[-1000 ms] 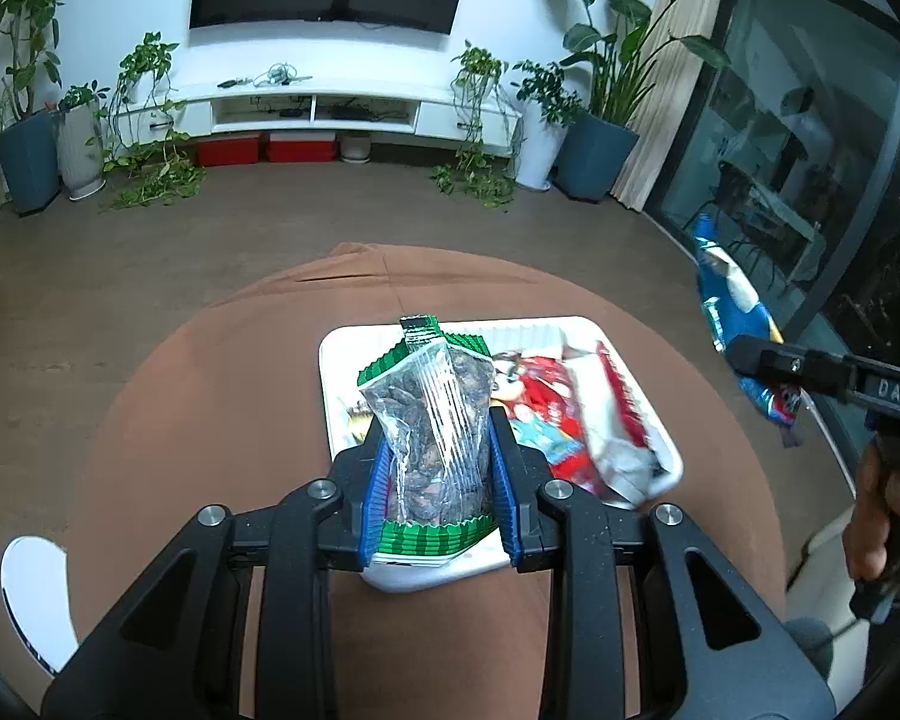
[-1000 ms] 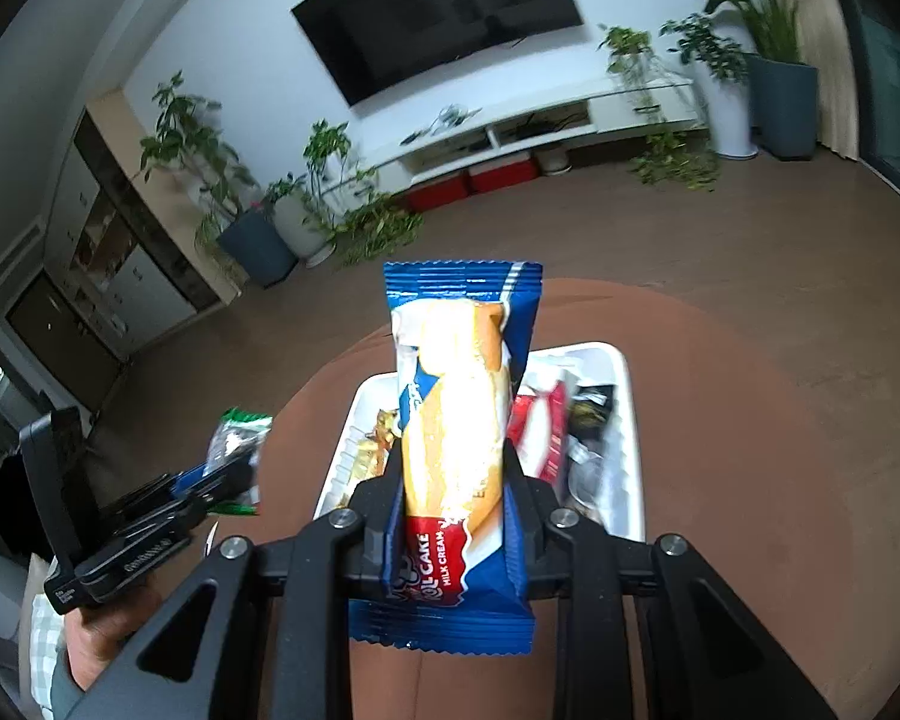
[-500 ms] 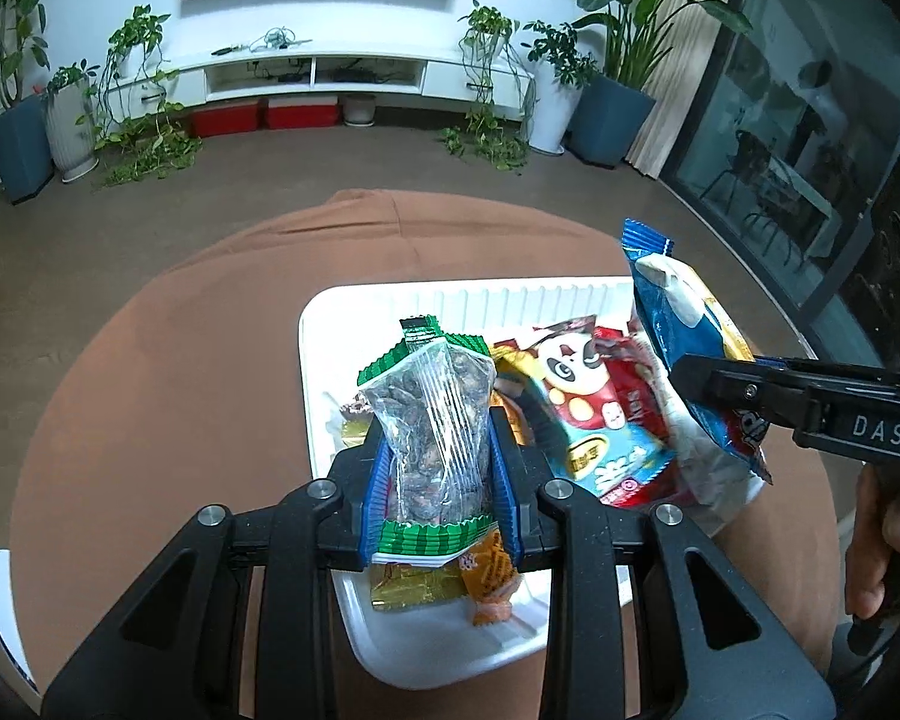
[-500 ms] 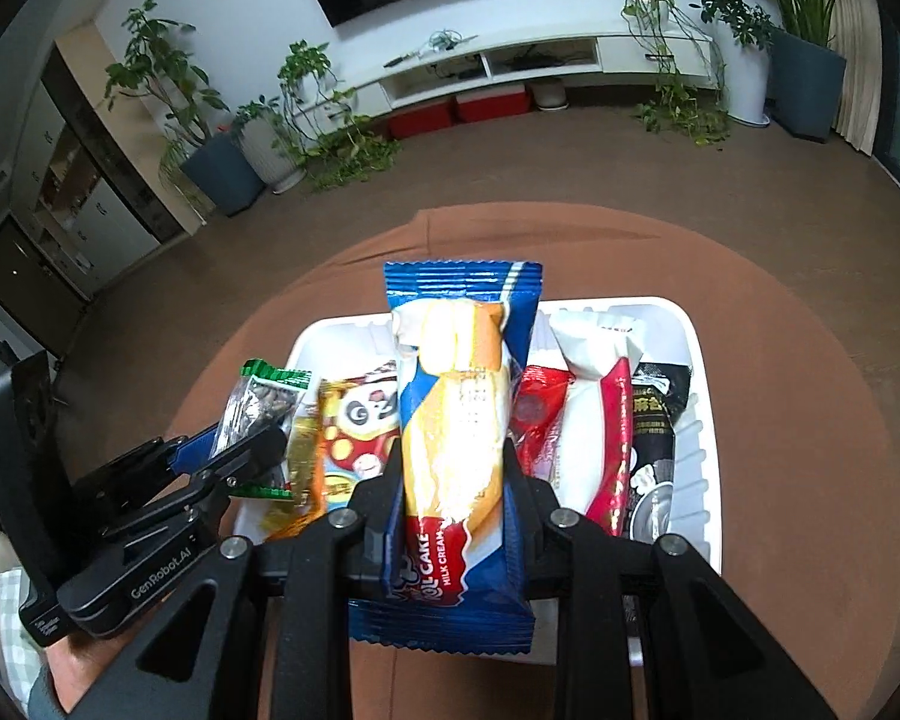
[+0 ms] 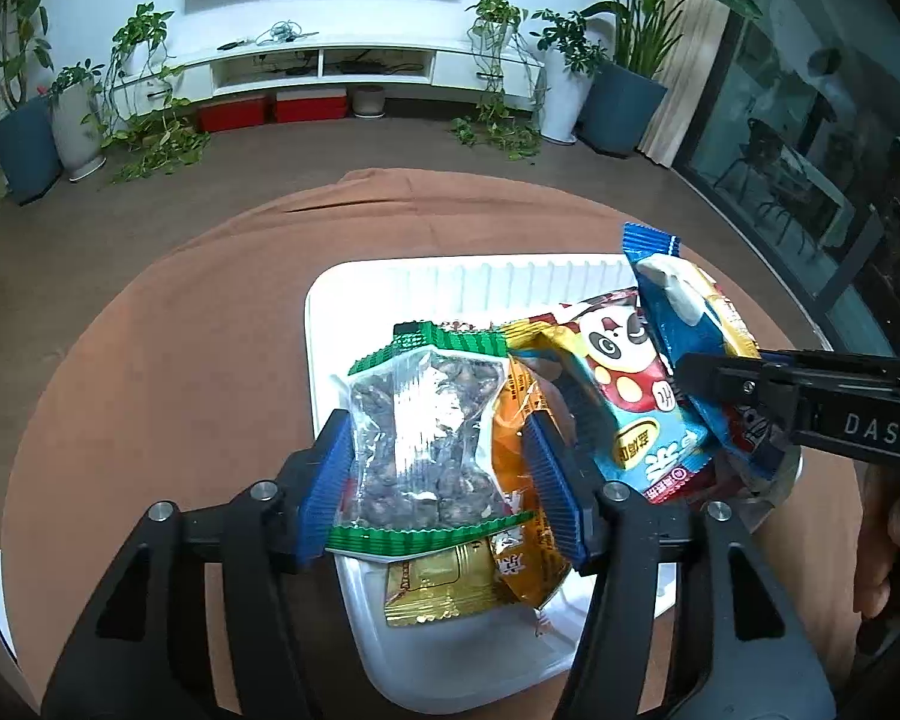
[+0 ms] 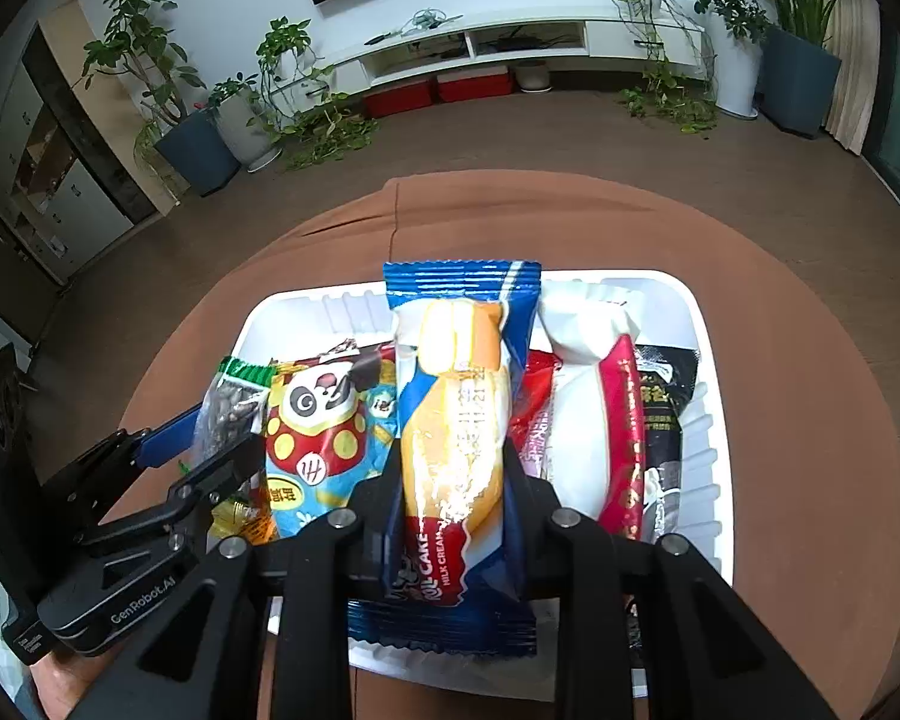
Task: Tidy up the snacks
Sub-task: 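Carry both snacks into the white tray and open both tools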
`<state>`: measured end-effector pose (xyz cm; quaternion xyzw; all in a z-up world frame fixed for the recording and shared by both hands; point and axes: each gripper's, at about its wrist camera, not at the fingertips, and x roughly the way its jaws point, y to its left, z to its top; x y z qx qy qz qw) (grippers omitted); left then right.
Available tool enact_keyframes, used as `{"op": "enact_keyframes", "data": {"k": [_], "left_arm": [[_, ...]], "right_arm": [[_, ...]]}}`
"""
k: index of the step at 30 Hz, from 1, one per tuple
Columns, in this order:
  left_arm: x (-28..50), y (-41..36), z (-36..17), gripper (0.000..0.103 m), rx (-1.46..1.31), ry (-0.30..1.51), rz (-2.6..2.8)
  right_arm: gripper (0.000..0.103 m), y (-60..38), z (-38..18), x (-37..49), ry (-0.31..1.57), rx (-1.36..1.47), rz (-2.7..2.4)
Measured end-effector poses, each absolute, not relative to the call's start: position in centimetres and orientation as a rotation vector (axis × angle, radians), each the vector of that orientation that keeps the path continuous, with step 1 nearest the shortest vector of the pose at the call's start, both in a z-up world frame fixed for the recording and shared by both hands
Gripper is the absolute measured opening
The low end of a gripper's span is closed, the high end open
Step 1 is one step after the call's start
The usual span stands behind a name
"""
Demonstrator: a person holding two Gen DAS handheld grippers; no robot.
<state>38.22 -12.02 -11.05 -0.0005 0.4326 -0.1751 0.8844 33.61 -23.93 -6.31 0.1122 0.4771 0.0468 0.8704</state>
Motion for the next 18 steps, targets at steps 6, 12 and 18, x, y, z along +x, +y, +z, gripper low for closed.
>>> {"op": "enact_keyframes", "data": {"k": [6, 12, 18], "left_arm": [[38.5, -12.2, -11.5, 0.066, 0.008, 0.899, -0.360], [37.4, -11.2, -10.9, 0.074, -0.001, 0.886, -0.340], [35.8, -10.6, -9.4, 0.084, -0.001, 0.850, -0.332]], "right_arm": [[0.040, -24.2, -6.5, 33.7, 1.003, 0.236, 0.089], [0.057, -24.9, -6.3, 33.5, 0.984, 0.248, 0.069], [0.068, -24.9, -5.2, 32.8, 0.957, 0.256, 0.071]]}}
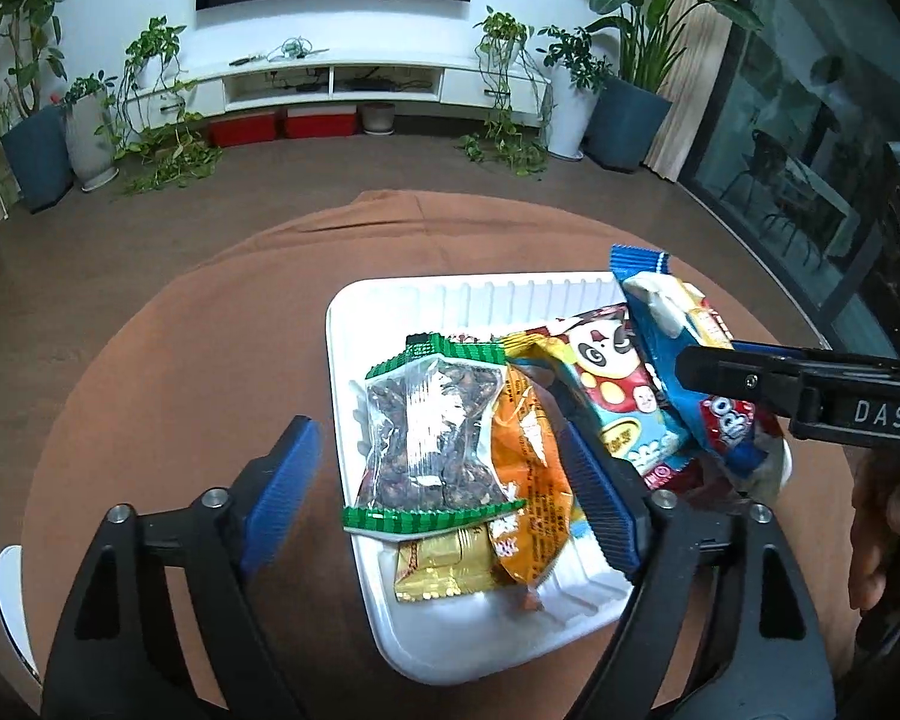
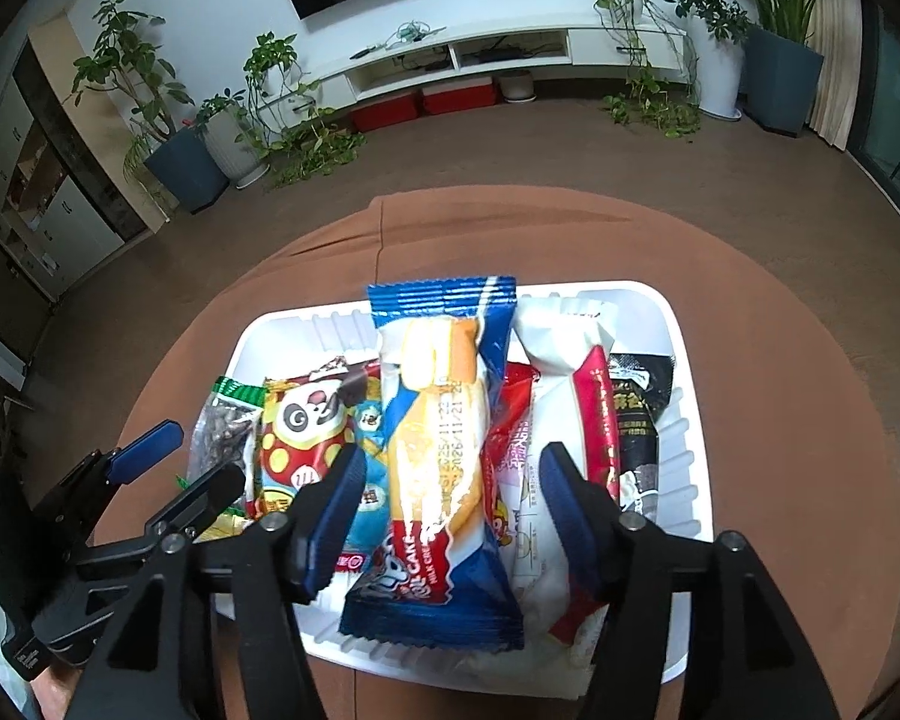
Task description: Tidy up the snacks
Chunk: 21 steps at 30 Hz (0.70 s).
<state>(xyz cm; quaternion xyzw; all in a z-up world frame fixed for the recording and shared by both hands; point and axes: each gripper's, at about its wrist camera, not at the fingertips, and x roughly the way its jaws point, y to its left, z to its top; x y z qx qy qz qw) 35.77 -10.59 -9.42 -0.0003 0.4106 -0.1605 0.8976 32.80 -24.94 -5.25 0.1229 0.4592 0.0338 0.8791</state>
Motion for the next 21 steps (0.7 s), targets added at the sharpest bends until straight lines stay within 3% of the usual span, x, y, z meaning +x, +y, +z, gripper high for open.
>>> {"op": "enact_keyframes", "data": {"k": [6, 10, 17, 21], "left_arm": [[32.3, -9.7, -6.6, 0.103, -0.002, 0.767, -0.312], [28.4, -9.3, -4.5, 0.103, 0.035, 0.663, -0.292], [19.2, -11.8, -1.1, 0.103, 0.171, 0.528, -0.224], [13.5, -12.5, 0.1, 0.103, 0.156, 0.471, -0.111]], "right_arm": [[0.080, -24.5, -2.7, 30.4, 0.877, 0.269, 0.092], [0.090, -24.0, -0.9, 27.9, 0.798, 0.238, 0.091], [0.095, -23.0, 1.4, 21.1, 0.649, 0.159, 0.095], [0.098, -23.6, 3.7, 15.6, 0.466, 0.157, 0.063]]}}
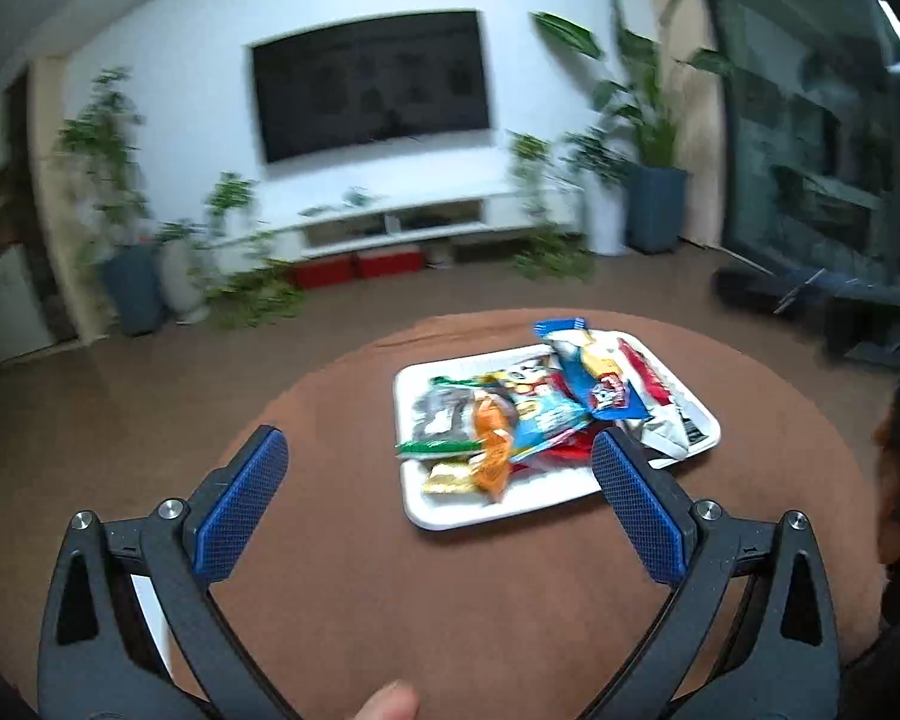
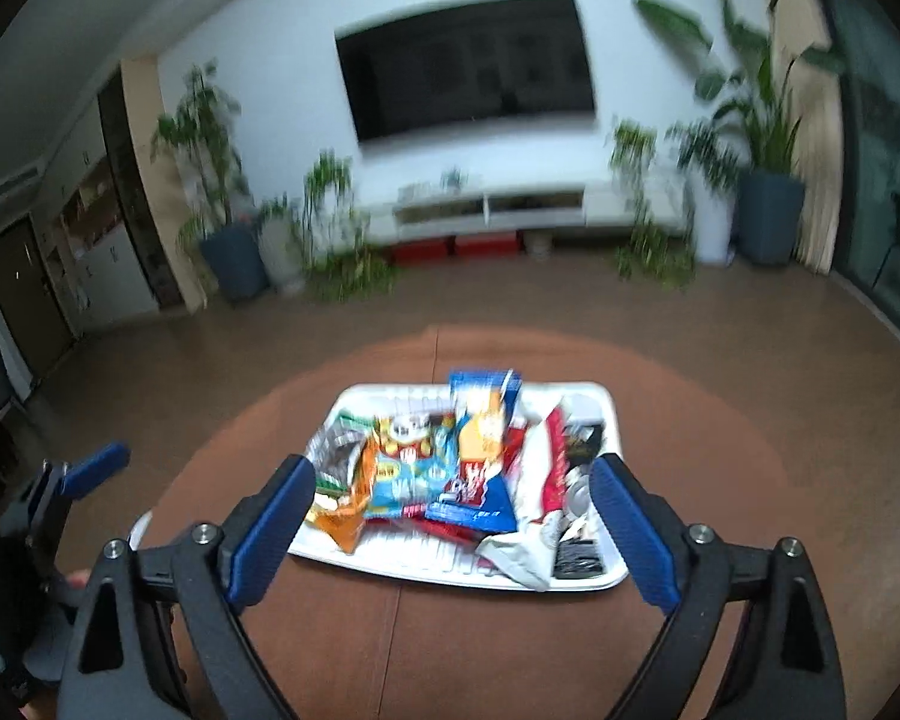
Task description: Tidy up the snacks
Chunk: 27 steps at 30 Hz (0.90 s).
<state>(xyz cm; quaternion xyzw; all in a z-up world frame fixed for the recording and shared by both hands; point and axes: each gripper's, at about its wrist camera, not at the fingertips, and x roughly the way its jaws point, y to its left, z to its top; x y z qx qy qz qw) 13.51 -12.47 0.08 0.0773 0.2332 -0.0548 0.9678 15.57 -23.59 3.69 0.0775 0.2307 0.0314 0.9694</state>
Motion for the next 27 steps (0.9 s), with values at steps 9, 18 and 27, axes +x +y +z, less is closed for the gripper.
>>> {"op": "enact_keyframes", "data": {"k": [9, 18, 27], "left_arm": [[4.6, -12.5, 0.4, 0.103, 0.106, 0.520, -0.030], [0.0, -11.1, -1.0, 0.103, 0.028, 0.610, -0.008], [-0.8, -11.7, -3.1, 0.103, 0.027, 0.699, -0.012]], "right_arm": [[0.103, -22.5, 7.8, 3.9, 0.172, 0.043, -0.010], [0.103, -22.7, 5.5, -1.7, 0.263, 0.048, -0.040], [0.103, -22.4, 1.1, -2.3, 0.453, 0.087, -0.085]]}}
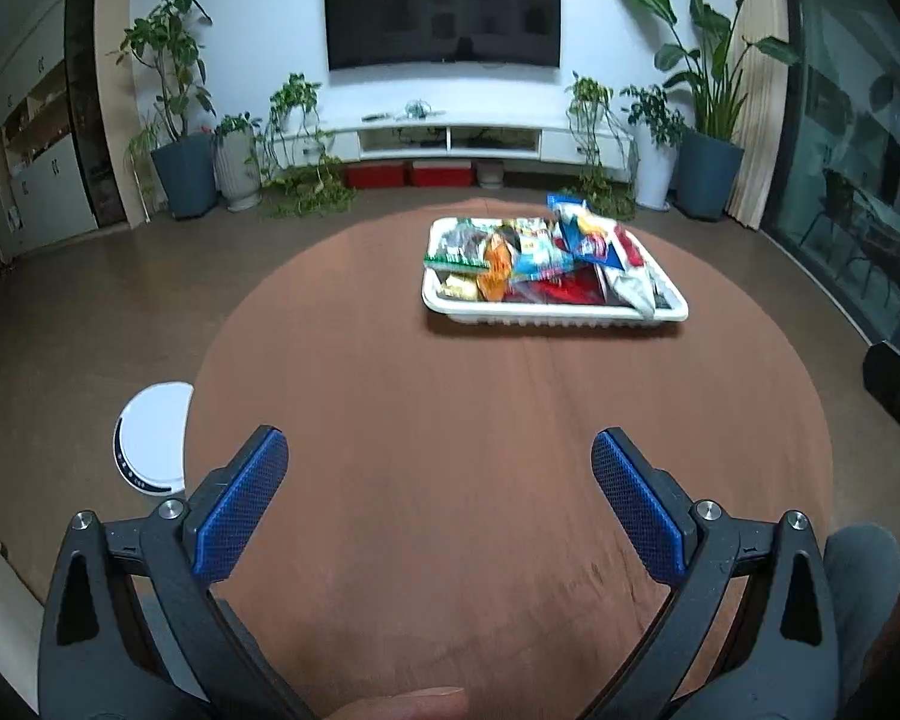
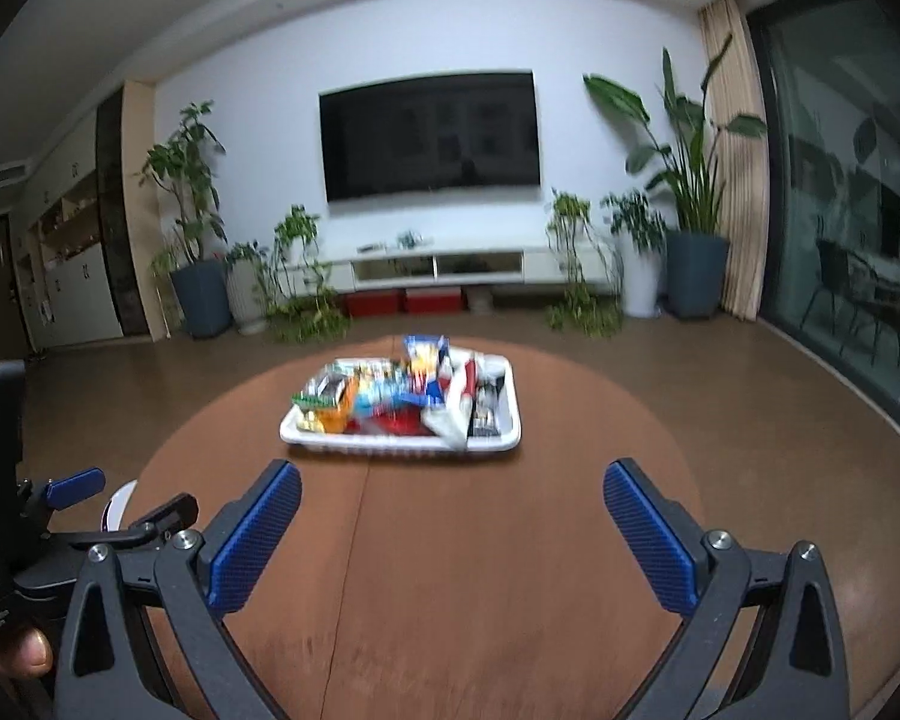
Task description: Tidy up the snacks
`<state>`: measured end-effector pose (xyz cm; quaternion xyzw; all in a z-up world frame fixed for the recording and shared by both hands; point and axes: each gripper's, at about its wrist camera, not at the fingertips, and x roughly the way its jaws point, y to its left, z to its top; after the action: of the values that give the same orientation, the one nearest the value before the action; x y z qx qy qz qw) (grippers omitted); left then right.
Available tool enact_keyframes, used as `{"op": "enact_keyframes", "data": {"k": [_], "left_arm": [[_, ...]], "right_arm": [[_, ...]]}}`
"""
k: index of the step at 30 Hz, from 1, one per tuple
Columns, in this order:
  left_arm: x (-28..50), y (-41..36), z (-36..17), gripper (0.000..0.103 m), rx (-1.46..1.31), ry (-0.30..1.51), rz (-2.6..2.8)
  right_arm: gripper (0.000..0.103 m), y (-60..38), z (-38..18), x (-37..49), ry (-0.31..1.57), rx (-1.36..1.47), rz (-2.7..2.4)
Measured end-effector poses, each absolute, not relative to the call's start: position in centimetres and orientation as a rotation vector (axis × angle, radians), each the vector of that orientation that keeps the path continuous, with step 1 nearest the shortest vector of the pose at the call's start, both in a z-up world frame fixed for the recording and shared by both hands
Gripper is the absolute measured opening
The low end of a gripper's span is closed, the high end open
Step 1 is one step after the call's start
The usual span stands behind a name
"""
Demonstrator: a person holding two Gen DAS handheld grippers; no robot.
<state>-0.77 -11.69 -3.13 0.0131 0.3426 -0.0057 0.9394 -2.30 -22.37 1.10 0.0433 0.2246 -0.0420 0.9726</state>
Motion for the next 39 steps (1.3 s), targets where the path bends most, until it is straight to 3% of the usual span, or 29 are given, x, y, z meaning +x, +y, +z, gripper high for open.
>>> {"op": "enact_keyframes", "data": {"k": [39], "left_arm": [[1.9, -11.4, -6.2, 0.103, 0.035, 0.787, -0.032]], "right_arm": [[0.103, -21.7, -3.2, -0.5, 0.614, 0.088, -0.079]]}}
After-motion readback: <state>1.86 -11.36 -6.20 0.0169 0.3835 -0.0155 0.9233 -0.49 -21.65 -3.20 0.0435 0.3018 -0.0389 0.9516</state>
